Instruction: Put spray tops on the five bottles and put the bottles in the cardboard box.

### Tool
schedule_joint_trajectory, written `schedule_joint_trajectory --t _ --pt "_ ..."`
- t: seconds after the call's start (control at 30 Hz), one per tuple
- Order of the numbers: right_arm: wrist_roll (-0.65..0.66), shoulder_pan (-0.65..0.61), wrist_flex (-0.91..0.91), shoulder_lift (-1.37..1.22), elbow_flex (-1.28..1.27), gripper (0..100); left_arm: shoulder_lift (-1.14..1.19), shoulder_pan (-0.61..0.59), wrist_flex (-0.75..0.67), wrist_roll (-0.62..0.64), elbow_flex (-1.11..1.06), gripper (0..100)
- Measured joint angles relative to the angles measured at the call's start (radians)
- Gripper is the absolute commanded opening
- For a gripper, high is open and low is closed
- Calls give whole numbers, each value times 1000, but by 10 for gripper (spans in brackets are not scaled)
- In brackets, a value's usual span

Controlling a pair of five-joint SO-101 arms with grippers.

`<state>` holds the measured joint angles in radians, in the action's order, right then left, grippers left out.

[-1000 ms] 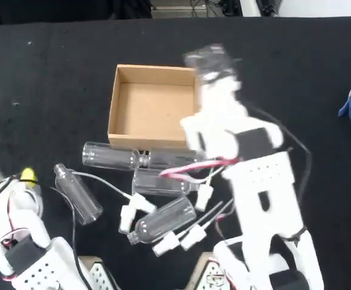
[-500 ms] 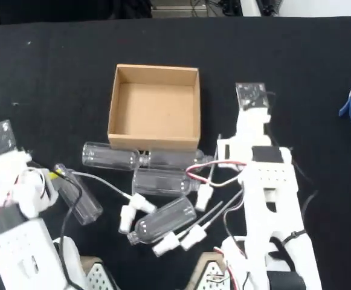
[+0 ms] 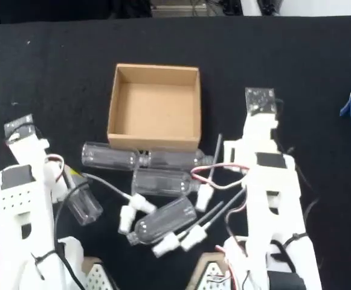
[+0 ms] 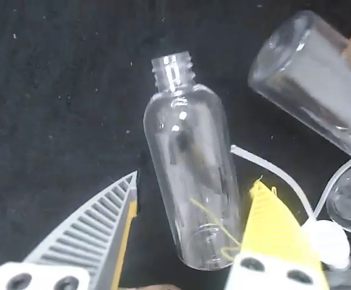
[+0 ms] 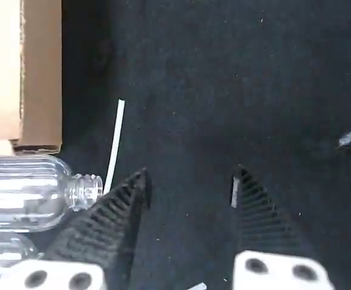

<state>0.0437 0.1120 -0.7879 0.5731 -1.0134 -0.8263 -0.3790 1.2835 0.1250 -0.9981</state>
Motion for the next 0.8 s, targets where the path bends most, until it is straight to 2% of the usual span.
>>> schedule_joint_trajectory --t 0.17,0.37,0.5,0.53,0.67,0.8 --pt "0 0 0 0 0 191 31 2 -54 5 -74 171" --pt "0 0 0 0 0 192 103 3 -192 5 -150 160" --pt "0 0 0 0 0 192 120 3 -195 5 -150 20" --pt "0 0 0 0 0 192 121 3 -187 3 -149 31" --pt "0 0 0 0 0 193 121 -12 -164 -97 -114 30" --pt "0 0 3 0 -2 194 121 -146 -164 -279 -80 30"
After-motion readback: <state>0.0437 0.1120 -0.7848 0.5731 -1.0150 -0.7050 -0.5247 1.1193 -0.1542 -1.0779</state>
